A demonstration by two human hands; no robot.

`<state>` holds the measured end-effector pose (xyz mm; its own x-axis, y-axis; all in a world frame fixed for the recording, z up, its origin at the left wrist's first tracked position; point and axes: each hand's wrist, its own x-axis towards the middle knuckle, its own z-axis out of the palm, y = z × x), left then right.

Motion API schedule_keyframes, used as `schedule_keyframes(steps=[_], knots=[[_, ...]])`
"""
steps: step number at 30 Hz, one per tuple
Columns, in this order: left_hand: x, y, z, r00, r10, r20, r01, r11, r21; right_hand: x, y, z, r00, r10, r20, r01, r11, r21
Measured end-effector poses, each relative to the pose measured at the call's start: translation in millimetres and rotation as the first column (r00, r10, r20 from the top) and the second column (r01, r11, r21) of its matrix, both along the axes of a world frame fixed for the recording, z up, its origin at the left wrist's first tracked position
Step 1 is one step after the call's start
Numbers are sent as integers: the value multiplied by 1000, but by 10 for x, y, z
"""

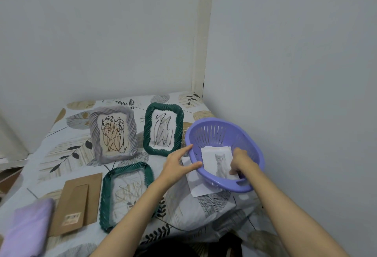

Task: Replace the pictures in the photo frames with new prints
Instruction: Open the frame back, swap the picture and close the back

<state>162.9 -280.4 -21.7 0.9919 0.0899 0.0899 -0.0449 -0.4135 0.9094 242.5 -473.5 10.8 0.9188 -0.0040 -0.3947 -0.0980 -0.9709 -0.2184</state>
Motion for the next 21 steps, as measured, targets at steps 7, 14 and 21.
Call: schedule_keyframes(steps=[7,14,21], knots=[[-22,-5,2,1000,14,-4,-14,997,81,-3,-78,106,964,-76,253,25,979,201],[-206,-352,578,999,20,-47,-40,868,-494,-579,167,279,852,-168,496,-263,682,683],[-353,-106,680,996,41,-75,-84,637,-766,-845,488,244,892,16,453,-371,599,709]])
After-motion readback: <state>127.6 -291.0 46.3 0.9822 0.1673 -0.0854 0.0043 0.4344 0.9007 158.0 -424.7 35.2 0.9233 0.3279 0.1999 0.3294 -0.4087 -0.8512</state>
